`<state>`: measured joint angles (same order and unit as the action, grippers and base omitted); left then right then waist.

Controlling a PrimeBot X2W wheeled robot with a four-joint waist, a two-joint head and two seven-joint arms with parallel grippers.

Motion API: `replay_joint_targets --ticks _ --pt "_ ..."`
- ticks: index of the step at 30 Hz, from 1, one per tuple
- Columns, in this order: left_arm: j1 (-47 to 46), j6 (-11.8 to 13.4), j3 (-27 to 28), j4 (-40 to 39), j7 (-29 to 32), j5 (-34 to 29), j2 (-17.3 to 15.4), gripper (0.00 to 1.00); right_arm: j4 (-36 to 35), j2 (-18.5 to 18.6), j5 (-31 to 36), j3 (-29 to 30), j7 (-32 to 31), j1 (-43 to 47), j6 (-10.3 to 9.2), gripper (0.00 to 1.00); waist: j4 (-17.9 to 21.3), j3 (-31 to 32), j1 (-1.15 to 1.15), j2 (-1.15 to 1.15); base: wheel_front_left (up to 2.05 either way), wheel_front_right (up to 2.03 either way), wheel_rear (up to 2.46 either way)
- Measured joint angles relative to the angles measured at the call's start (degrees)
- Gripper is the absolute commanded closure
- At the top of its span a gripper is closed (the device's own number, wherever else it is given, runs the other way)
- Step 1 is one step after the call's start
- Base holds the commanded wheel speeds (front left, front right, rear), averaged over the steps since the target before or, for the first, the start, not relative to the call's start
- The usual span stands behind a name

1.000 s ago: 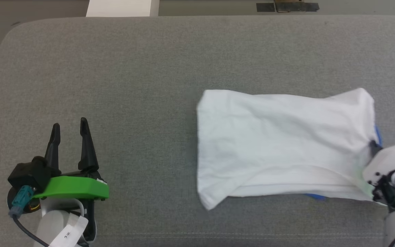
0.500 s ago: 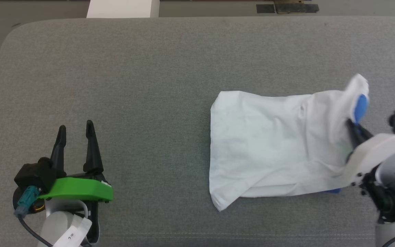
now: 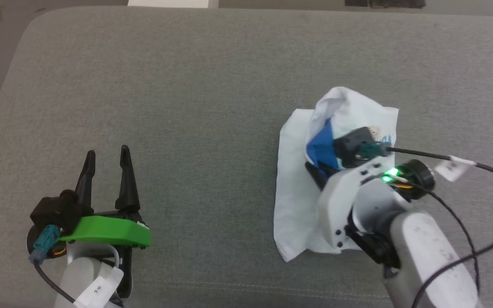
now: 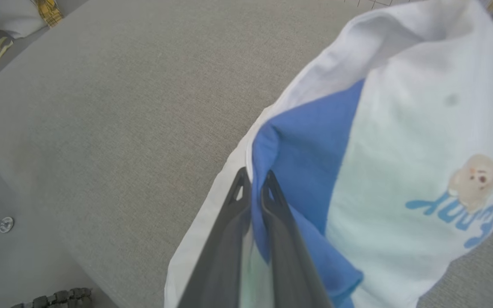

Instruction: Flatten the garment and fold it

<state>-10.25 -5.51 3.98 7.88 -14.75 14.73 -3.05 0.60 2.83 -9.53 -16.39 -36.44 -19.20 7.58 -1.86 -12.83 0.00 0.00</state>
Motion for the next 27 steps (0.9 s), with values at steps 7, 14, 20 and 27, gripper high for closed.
replay_joint_targets --ticks 7,14,20,27 --pt "-1.01 0.00 -0.60 0.36 -0.01 0.57 0.00 0.00 12.78 -0.01 -1.48 -4.46 -0.22 -5.27 0.00 1.00 -2.09 -1.98 0.00 0.00 0.00 0.00 0.00" --pt "-1.46 0.01 -0.67 0.71 -0.02 0.93 0.01 0.00 20.41 -0.01 -4.53 -5.93 -0.03 -8.23 0.00 0.79 -3.17 -3.47 0.00 0.00 0.00 0.00 0.00" --pt "-1.52 0.02 -0.27 0.92 -0.02 0.94 0.01 0.00 18.46 -0.02 -9.10 -6.38 4.16 -8.05 0.00 0.00 -2.49 -2.51 0.00 0.00 0.00 0.00 0.00" --pt "-0.53 0.03 0.92 0.45 -0.03 0.43 0.02 0.00 3.78 -0.11 -12.57 -2.98 17.13 -3.59 0.00 0.00 -0.41 -0.36 0.00 0.00 0.00 0.00 0.00"
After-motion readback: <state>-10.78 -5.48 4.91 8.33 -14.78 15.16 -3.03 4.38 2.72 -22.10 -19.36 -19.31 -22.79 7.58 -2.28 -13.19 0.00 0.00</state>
